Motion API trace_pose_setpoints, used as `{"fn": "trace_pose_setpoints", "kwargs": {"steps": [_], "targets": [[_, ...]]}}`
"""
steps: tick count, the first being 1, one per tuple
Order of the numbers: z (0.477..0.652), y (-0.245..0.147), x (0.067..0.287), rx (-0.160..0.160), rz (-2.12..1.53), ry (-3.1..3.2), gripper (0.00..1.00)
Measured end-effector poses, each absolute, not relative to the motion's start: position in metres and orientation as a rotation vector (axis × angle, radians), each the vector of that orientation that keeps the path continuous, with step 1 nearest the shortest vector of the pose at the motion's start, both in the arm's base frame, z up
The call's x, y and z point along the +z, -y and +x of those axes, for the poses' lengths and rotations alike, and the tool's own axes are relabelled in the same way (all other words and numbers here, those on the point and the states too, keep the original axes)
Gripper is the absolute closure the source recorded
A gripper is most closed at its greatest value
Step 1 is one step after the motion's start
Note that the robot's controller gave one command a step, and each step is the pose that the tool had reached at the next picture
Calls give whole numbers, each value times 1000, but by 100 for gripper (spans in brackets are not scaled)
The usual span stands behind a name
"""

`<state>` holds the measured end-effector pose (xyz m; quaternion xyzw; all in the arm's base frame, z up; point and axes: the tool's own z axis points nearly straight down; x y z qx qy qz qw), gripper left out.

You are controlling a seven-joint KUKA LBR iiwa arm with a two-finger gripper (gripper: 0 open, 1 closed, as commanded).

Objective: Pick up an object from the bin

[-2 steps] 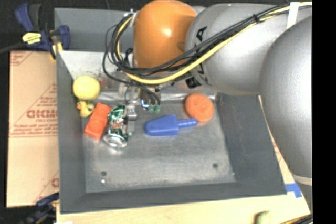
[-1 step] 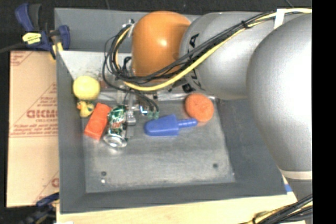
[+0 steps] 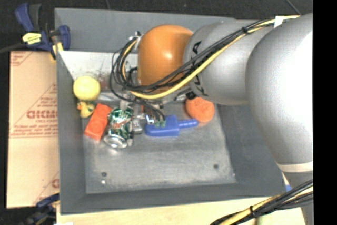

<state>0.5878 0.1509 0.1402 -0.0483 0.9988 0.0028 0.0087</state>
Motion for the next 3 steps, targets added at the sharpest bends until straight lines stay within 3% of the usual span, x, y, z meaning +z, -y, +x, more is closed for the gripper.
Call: {"fn": "trace_pose_setpoints", "kwargs": {"steps": [1,2,3], "targets": [[561,-176,95,11,-200,-3117,0],[561,-169,122,10,-148,-3130,0],[554,-170,200,8,-221,-3127,0]]}}
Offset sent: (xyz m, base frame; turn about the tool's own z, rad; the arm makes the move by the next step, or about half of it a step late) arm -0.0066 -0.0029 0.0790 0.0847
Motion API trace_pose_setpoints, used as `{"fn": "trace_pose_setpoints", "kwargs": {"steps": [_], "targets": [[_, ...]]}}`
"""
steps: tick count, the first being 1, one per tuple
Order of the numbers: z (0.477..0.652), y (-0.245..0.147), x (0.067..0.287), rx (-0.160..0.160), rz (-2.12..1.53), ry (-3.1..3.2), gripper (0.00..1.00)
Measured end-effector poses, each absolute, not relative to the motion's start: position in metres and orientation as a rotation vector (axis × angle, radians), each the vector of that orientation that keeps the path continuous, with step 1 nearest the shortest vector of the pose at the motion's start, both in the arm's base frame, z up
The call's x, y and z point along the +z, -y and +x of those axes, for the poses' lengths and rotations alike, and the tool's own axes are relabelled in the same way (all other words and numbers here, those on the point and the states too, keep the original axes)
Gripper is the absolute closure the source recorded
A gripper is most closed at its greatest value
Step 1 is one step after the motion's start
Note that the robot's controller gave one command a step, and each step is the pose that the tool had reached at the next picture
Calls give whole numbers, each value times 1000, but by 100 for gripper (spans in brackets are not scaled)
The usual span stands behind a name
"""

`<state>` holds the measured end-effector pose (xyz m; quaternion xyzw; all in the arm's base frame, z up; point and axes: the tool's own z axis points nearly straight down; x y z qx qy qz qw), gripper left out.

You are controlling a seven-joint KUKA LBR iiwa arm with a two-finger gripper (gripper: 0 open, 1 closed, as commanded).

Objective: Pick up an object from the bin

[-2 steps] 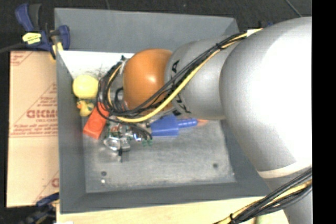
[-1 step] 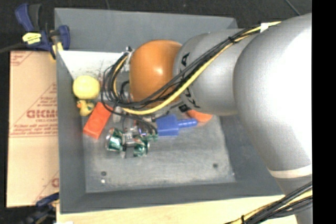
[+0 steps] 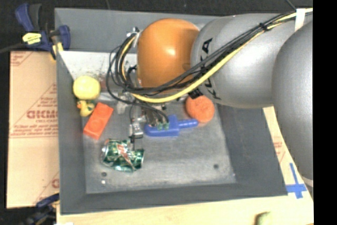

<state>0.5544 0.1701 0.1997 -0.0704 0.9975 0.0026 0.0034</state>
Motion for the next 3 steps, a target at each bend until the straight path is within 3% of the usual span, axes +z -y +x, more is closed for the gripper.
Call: {"fn": "trace_pose_setpoints", "kwargs": {"steps": [1,2,3], "targets": [[530,-172,207,16,-191,-3110,0],[483,-177,128,11,-274,-3114,0],[498,-173,77,24,-221,-3076,0]]}}
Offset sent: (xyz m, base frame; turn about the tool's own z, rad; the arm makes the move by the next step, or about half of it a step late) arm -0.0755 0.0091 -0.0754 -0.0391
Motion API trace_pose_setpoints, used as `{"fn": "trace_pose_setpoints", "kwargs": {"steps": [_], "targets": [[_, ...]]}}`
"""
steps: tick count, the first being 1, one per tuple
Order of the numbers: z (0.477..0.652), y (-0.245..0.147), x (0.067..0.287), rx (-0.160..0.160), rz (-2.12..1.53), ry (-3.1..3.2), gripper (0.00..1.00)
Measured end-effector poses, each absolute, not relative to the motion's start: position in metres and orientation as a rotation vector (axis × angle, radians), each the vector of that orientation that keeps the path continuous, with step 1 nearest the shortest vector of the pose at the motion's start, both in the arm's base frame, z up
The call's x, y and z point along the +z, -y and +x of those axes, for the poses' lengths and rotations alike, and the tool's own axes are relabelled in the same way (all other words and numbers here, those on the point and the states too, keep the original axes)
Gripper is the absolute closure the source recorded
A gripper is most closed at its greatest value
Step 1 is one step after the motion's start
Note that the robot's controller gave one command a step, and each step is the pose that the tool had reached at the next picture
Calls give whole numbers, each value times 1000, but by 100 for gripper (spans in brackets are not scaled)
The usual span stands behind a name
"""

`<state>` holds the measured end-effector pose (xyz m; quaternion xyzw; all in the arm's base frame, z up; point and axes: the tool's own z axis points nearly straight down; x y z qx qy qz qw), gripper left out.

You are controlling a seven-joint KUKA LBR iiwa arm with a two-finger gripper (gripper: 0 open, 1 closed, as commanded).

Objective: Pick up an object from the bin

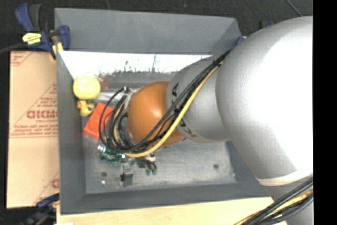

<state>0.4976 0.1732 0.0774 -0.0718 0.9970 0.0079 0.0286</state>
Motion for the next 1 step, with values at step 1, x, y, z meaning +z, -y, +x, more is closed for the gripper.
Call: {"fn": "trace_pose_setpoints", "kwargs": {"steps": [1], "targets": [[490,-161,143,11,-234,-3121,0]]}}
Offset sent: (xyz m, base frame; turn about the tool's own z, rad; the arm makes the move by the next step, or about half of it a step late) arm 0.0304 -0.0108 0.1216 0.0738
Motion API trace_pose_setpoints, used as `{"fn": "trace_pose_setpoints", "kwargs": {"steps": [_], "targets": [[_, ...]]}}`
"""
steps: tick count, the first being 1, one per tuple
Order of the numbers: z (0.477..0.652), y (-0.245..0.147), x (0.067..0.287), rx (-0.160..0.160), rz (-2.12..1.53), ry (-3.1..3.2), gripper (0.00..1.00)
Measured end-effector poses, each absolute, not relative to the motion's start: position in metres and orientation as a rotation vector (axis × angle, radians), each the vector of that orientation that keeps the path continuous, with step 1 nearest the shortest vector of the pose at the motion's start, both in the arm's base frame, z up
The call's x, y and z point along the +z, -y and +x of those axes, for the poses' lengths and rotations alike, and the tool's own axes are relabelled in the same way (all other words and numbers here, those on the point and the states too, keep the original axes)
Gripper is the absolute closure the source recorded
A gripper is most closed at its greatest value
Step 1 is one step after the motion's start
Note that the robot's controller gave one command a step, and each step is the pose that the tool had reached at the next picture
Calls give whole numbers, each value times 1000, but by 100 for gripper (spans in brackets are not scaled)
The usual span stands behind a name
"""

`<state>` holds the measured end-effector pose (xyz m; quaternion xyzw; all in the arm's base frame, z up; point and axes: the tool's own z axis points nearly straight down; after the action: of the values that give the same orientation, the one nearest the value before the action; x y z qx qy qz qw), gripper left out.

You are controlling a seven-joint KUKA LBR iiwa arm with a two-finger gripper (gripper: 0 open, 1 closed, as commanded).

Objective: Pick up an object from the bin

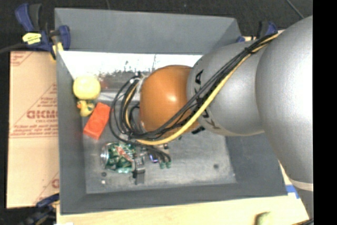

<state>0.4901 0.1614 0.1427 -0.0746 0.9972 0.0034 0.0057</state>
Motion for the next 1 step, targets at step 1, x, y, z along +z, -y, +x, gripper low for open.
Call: {"fn": "trace_pose_setpoints", "kwargs": {"steps": [1], "targets": [[529,-162,199,22,-110,-3108,100]]}}
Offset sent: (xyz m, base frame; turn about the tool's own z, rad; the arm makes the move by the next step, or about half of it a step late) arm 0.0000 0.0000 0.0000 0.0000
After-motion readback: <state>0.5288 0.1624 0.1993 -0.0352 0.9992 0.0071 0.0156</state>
